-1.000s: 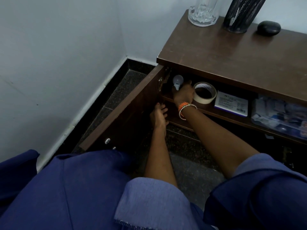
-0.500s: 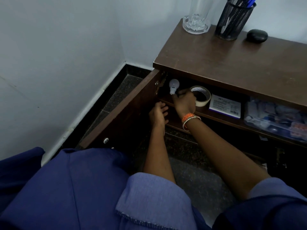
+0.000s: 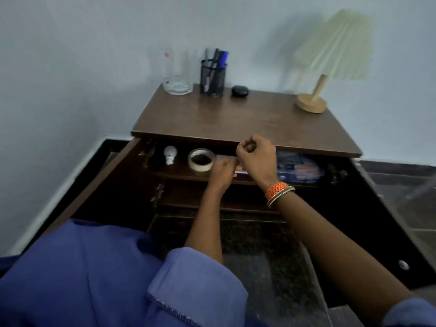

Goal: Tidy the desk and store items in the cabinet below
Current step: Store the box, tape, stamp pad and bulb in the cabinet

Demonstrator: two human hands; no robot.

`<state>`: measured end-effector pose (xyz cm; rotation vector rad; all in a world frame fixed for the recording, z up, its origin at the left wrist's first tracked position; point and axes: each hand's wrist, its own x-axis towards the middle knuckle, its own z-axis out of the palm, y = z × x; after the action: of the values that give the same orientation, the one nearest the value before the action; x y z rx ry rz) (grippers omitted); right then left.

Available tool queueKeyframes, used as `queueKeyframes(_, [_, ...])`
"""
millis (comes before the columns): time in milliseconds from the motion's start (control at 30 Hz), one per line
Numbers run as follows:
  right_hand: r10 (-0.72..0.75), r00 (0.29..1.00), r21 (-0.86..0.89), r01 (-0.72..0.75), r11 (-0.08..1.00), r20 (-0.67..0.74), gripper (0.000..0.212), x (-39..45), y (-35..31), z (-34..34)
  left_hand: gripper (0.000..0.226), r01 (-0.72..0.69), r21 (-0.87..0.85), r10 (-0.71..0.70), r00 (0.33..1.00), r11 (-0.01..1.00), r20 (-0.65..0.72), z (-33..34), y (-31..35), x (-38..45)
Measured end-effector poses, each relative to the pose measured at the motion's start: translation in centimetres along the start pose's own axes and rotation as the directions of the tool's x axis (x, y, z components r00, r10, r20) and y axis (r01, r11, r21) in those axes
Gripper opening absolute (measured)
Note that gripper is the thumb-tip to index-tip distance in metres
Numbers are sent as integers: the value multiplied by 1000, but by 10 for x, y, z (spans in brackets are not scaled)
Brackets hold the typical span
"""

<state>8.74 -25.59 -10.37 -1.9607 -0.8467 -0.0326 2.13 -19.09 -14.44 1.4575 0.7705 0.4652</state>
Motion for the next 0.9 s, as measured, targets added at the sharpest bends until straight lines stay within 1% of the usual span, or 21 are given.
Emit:
queueKeyframes(67, [6,999,-49,-8,999,-50,9,3,13,-47,25,-123,177,96,984,977,153,36,5,-4])
queueKeyframes(100, [21,997,-65,-26,998,-77,7,3,22,-72,26,-191,254,130,962,948,238,55,5,-7])
queueKeyframes(167, [76,989,-101,-89,991,-123,6,3,42,-121,34,-328,369,158,893,869,422,94,4,-19])
queueKeyframes(233, [157,973,-141,-181,973,-169,9,-3,63,-169,53,-421,385,130,795,821,592,130,0,-35])
queueKeyframes(267, [199,962,-153,-229,961,-188,11,-8,73,-192,61,-445,377,110,751,812,651,146,-1,-45])
queueKeyframes(333, [288,939,-177,-321,930,-191,11,-20,93,-228,69,-490,371,94,692,788,716,170,-5,-61])
queueKeyframes(367, [342,925,-207,-372,905,-167,9,-24,103,-243,72,-520,370,104,674,770,731,180,-6,-68])
queueKeyframes(433, [466,883,-294,-460,838,-55,11,-32,121,-262,74,-571,364,137,653,736,745,191,-6,-78])
queueKeyframes(500, [585,809,-337,-536,774,57,24,-40,133,-269,74,-577,352,155,652,737,743,194,-7,-81])
queueKeyframes(533, [616,783,-332,-560,759,88,30,-43,136,-269,73,-564,357,146,660,745,737,193,-7,-81])
queueKeyframes(567, [624,775,-322,-568,757,100,34,-44,139,-269,71,-547,362,135,669,755,730,191,-8,-79])
queueKeyframes(700, [605,792,-308,-557,772,85,27,-44,134,-267,60,-439,378,57,710,815,702,175,-12,-70])
queueKeyframes(833, [621,783,-235,-599,765,28,32,-45,132,-252,49,-329,386,-18,741,862,672,160,-12,-60])
queueKeyframes(900, [640,769,-188,-631,753,-16,29,-45,130,-237,43,-220,356,-71,757,908,649,152,-9,-59])
